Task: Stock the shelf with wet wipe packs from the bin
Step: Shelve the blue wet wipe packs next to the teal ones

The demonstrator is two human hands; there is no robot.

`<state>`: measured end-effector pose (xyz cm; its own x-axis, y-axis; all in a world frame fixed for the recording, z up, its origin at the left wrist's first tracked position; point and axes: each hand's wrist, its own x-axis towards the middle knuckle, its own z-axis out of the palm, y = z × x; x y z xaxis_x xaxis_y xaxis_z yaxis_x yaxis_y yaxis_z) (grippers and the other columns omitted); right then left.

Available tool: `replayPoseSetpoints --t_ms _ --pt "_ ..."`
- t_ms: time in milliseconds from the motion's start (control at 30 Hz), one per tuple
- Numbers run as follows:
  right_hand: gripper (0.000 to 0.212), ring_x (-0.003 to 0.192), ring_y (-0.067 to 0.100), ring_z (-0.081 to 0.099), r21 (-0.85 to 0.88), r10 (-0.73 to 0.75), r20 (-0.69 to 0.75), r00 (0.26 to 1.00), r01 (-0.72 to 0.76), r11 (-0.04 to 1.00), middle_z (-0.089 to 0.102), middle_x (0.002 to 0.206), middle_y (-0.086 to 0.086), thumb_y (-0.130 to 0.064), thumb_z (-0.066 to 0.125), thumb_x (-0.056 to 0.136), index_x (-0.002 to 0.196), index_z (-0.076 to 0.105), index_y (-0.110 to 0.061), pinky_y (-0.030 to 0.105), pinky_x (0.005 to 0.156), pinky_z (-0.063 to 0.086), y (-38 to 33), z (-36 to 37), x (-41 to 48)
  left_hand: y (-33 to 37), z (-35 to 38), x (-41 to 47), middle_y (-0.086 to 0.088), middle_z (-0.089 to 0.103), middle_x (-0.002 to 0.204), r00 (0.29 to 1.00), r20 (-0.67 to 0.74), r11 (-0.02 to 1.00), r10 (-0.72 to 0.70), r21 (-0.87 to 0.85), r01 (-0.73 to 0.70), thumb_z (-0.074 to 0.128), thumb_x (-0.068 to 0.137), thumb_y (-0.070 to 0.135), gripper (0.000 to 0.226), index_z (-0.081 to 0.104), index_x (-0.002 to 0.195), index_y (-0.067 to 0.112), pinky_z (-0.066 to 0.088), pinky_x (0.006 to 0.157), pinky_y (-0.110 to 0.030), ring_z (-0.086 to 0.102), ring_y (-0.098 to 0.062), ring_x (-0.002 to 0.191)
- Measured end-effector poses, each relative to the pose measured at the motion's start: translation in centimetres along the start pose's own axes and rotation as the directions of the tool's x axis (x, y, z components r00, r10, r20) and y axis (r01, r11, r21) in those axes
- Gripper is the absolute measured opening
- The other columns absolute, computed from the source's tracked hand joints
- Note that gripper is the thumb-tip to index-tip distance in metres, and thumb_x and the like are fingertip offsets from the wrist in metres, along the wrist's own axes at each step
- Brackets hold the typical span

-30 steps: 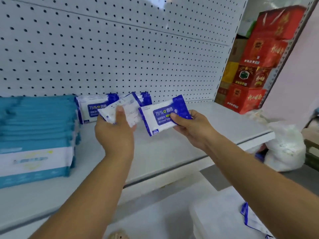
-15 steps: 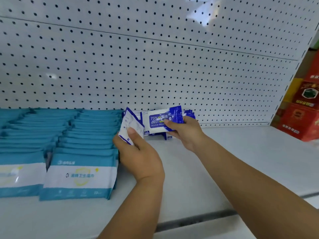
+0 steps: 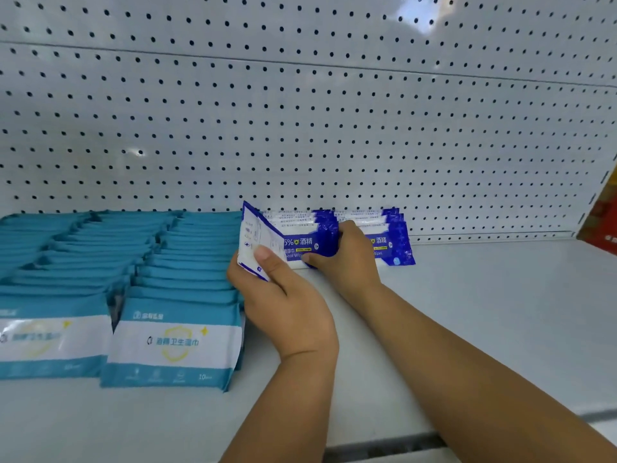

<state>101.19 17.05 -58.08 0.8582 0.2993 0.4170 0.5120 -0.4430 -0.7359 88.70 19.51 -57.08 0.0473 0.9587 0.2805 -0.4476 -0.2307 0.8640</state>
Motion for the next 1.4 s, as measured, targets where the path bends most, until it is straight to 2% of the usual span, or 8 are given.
replayPoseSetpoints --t_ms 133,267,400,633,767,900,1100,1400 --pt "0.07 0.093 0.018 0.06 0.087 0.07 -0.015 0.997 -0.069 0.994 0.059 0.102 0.001 -0.028 0.09 0.071 0.125 0.049 -0.012 0.012 0.063 0.037 0.0 -1.0 -0.5 0.1 0.0 -0.3 0.002 0.058 0.117 0.999 0.039 0.999 -0.012 -0.034 0.013 0.041 0.106 0.034 0.04 0.049 0.131 0.005 0.055 0.086 -0.027 0.06 -0.009 0.1" --pt "0.029 0.08 0.02 0.07 0.242 0.092 -0.085 0.992 -0.069 0.968 0.069 0.088 0.002 -0.032 0.078 0.087 0.097 0.062 -0.011 0.033 0.073 0.058 -1.0 -3.6 -2.0 0.3 -0.1 -0.6 0.012 0.058 0.118 0.994 0.101 0.999 -0.031 -0.022 0.033 0.039 0.106 0.034 0.03 0.049 0.131 0.019 0.048 0.082 -0.013 0.058 0.004 0.097" --pt "0.03 0.096 0.016 0.073 0.542 0.03 0.207 0.978 -0.14 0.828 0.077 0.097 -0.001 -0.04 0.065 0.095 0.1 0.076 -0.012 0.043 0.095 0.057 -2.9 -5.7 -2.8 0.9 -0.2 -0.9 0.041 0.061 0.096 0.946 0.291 0.978 -0.14 -0.111 0.179 0.038 0.105 0.045 0.014 0.05 0.102 0.052 0.047 0.091 -0.026 0.056 0.02 0.095" --pt "0.058 0.111 0.021 0.065 0.555 -0.186 0.49 0.852 -0.14 0.82 0.071 0.119 0.009 -0.069 0.069 0.076 0.118 0.072 -0.03 0.046 0.109 0.046 -3.4 -6.0 -3.6 0.9 0.2 -0.7 0.015 0.064 0.131 0.609 0.718 0.831 -0.337 -0.077 0.55 0.037 0.085 0.079 0.074 0.054 0.139 0.032 0.037 0.107 -0.024 0.054 0.007 0.123" --pt "0.073 0.123 0.027 0.061 0.69 -0.197 0.504 0.841 -0.254 0.678 0.066 0.13 0.014 -0.061 0.077 0.071 0.13 0.065 -0.021 0.041 0.106 0.05 -3.0 -6.7 -3.0 1.4 0.0 -0.7 0.03 0.057 0.128 0.523 0.75 0.738 -0.405 -0.069 0.671 0.044 0.065 0.093 0.072 0.06 0.123 0.053 0.025 0.113 -0.027 0.044 0.01 0.125" --pt "0.059 0.12 0.023 0.065 0.71 -0.112 0.505 0.856 -0.337 0.618 0.068 0.13 0.006 -0.042 0.072 0.084 0.137 0.058 -0.019 0.038 0.095 0.056 -3.1 -7.2 -3.0 1.2 -0.2 -1.2 0.039 0.047 0.127 0.568 0.734 0.837 -0.372 0.001 0.547 0.023 0.097 0.066 0.058 0.043 0.145 0.041 0.029 0.082 0.0 0.041 0.039 0.09" --pt "0.019 0.097 0.028 0.073 0.785 0.182 0.397 0.899 -0.436 0.44 0.075 0.109 0.013 -0.019 0.064 0.097 0.113 0.067 -0.01 0.044 0.079 0.061 -2.9 -7.6 -2.1 0.4 -0.2 -0.3 0.005 0.059 0.132 0.767 0.491 0.875 -0.412 -0.022 0.484 0.066 0.093 0.032 0.034 0.059 0.126 0.031 0.046 0.098 -0.026 0.056 -0.007 0.119" --pt "0.017 0.097 0.027 0.071 0.748 0.163 0.408 0.898 -0.431 0.504 0.073 0.112 0.014 -0.018 0.069 0.092 0.107 0.065 -0.011 0.041 0.083 0.057 -1.8 -8.4 -1.3 0.2 -0.4 -0.5 -0.011 0.073 0.101 0.68 0.57 0.811 -0.462 -0.038 0.583 0.069 0.091 0.004 0.026 0.062 0.115 0.008 0.059 0.08 -0.027 0.073 -0.015 0.084"
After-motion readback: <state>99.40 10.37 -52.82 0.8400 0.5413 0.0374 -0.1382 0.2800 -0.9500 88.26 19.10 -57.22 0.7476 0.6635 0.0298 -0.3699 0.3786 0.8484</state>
